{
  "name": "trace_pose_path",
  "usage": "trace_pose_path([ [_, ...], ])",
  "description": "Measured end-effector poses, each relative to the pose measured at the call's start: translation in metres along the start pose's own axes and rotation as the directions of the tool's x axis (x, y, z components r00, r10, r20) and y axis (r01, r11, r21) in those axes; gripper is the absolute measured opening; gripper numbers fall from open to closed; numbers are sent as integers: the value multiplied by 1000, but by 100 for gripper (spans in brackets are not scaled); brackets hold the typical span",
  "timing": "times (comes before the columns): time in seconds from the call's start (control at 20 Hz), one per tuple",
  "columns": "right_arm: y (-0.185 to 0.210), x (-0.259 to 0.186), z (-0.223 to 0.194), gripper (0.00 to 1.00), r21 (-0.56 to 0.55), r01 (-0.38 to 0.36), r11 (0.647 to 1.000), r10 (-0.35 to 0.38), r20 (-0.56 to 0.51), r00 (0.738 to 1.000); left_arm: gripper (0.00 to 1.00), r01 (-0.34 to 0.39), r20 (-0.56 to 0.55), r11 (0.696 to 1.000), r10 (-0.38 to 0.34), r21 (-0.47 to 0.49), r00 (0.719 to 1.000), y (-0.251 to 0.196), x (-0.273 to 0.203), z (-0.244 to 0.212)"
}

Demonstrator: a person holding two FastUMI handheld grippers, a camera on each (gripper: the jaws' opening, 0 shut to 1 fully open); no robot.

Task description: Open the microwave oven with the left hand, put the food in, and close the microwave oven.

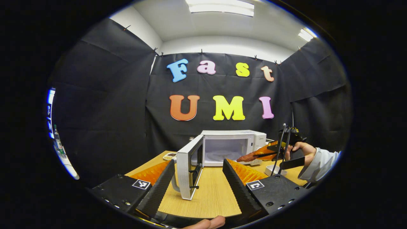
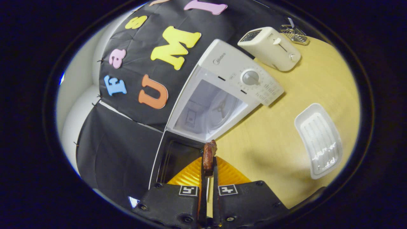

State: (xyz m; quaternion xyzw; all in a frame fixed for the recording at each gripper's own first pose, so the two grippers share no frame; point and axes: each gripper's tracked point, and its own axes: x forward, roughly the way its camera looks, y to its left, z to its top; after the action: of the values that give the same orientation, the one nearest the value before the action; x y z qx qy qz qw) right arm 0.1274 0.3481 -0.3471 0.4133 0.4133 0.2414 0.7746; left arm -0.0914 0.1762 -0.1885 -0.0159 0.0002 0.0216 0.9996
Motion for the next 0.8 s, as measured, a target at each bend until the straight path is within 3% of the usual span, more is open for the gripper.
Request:
trace_pose_path([
  [0.05,5,19,0,10,9,-7,1000,7,16,1000,93,-14,-23,1000,14,1,1000,6,4,-9],
  [0.2,11,69,13,10,24,-6,1000,2,156,988,93,-64,-59,998,65,7,996,29,8,-22],
  [0.4,6,128,37,10,25,29,999,-37,379,925,93,-167,-44,986,166,-15,985,64,19,-28],
  [0.6,2,181,67,10,48,-6,999,-19,503,864,94,-178,-82,982,173,-58,981,73,33,-43],
  [0.8,-7,222,106,11,-27,80,996,-48,594,803,94,-194,-86,980,190,-49,978,82,42,-46],
])
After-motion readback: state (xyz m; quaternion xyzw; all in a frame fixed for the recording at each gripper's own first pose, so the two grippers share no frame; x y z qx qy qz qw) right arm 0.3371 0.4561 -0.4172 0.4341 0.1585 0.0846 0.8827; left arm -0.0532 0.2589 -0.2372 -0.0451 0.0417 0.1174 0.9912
